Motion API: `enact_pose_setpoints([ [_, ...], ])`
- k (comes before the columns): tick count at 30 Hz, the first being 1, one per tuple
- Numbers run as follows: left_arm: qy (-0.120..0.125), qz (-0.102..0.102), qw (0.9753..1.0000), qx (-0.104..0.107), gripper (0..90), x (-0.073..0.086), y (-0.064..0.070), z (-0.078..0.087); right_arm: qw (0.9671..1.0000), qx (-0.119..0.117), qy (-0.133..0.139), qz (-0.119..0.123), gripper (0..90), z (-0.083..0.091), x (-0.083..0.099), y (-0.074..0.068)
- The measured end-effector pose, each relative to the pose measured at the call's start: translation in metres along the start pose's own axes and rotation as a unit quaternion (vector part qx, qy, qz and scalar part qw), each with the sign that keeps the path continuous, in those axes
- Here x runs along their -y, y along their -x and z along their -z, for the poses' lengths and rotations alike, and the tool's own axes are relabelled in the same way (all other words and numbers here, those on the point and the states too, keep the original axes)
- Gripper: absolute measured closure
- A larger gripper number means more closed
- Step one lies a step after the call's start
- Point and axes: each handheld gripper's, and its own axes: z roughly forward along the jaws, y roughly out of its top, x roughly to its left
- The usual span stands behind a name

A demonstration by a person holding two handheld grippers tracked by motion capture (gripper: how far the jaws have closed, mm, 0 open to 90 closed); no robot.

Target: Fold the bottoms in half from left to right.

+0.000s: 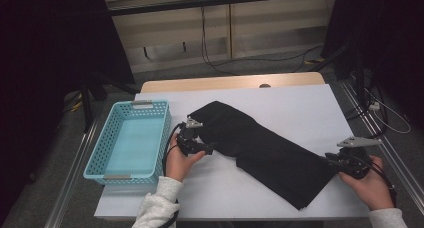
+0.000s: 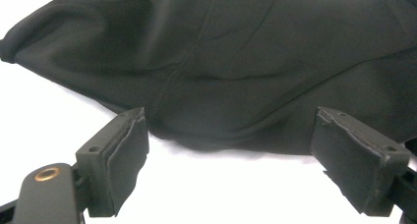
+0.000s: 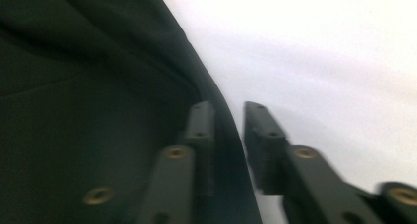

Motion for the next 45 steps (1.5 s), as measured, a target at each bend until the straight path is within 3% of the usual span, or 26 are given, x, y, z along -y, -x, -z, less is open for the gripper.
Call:
enact_pose_setpoints([
  [4, 0.002, -0.001, 1.0000, 0.001, 14.8, -0.001, 0.000, -0.001, 0.9999, -0.005, -0.014, -0.004, 61.3, -0.006, 0.005, -0.001],
  [5, 0.004, -0.001, 1.0000, -0.002, 14.8, -0.001, 0.001, -0.001, 0.9998, -0.013, -0.014, -0.011, 85.1, -0.005, 0.006, -0.001],
  [7, 0.003, -0.002, 1.0000, -0.002, 14.8, -0.001, 0.001, -0.001, 0.9995, -0.025, -0.017, -0.007, 88.7, -0.005, 0.006, -0.002],
  [10, 0.004, 0.001, 1.0000, -0.001, 14.8, -0.002, 0.001, -0.002, 0.9995, -0.025, -0.020, -0.002, 89.0, -0.003, 0.003, -0.001],
  [14, 0.008, 0.001, 1.0000, -0.001, 14.8, -0.003, 0.001, -0.001, 1.0000, -0.001, -0.006, -0.002, 89.1, 0.004, -0.003, 0.009],
  [15, 0.003, 0.001, 1.0000, 0.002, 14.8, -0.002, 0.001, -0.002, 0.9996, 0.029, -0.001, 0.002, 88.6, 0.001, -0.003, 0.015],
  [16, 0.003, 0.001, 1.0000, 0.002, 14.8, -0.002, 0.001, -0.002, 0.9996, 0.029, -0.001, 0.002, 88.6, 0.001, -0.003, 0.015],
  [18, 0.004, 0.001, 1.0000, -0.001, 14.7, -0.002, 0.001, -0.002, 0.9992, 0.039, 0.000, 0.000, 85.0, -0.006, -0.002, 0.019],
  [19, 0.004, 0.000, 1.0000, 0.000, 14.7, -0.002, 0.000, -0.002, 0.9989, 0.046, 0.003, 0.005, 74.9, -0.012, -0.002, 0.019],
  [20, 0.002, 0.000, 1.0000, 0.001, 14.7, -0.002, 0.000, -0.002, 0.9989, 0.046, 0.003, 0.005, 74.9, -0.012, -0.002, 0.019],
  [21, 0.004, 0.001, 1.0000, 0.001, 14.7, -0.003, 0.000, -0.002, 0.9990, 0.044, 0.005, 0.002, 66.2, -0.014, -0.003, 0.015],
  [25, 0.002, -0.002, 1.0000, 0.002, 14.7, -0.003, 0.001, -0.003, 0.9992, 0.039, 0.012, 0.005, 58.4, -0.011, -0.007, 0.009],
  [27, 0.000, -0.004, 1.0000, 0.000, 14.2, -0.003, 0.001, -0.003, 0.9993, 0.022, 0.030, 0.008, 52.3, -0.008, -0.011, 0.001],
  [32, -0.003, -0.005, 1.0000, 0.005, 14.0, -0.003, 0.001, -0.002, 0.9989, -0.007, 0.044, 0.014, 44.1, -0.005, -0.019, -0.013],
  [33, 0.000, -0.004, 1.0000, 0.001, 13.9, -0.003, 0.001, -0.003, 0.9983, -0.031, 0.045, 0.017, 41.6, -0.007, -0.022, -0.023],
  [34, 0.000, -0.004, 1.0000, 0.001, 13.9, -0.002, 0.001, -0.003, 0.9983, -0.031, 0.045, 0.017, 41.6, -0.007, -0.022, -0.023],
  [39, -0.001, -0.005, 1.0000, 0.001, 13.7, -0.002, 0.001, -0.003, 0.9957, -0.067, 0.037, 0.053, 36.6, -0.024, -0.024, -0.053],
  [45, -0.002, -0.005, 1.0000, 0.004, 13.5, -0.001, 0.001, -0.002, 0.9940, -0.087, 0.042, 0.053, 30.0, -0.032, -0.027, -0.071],
])
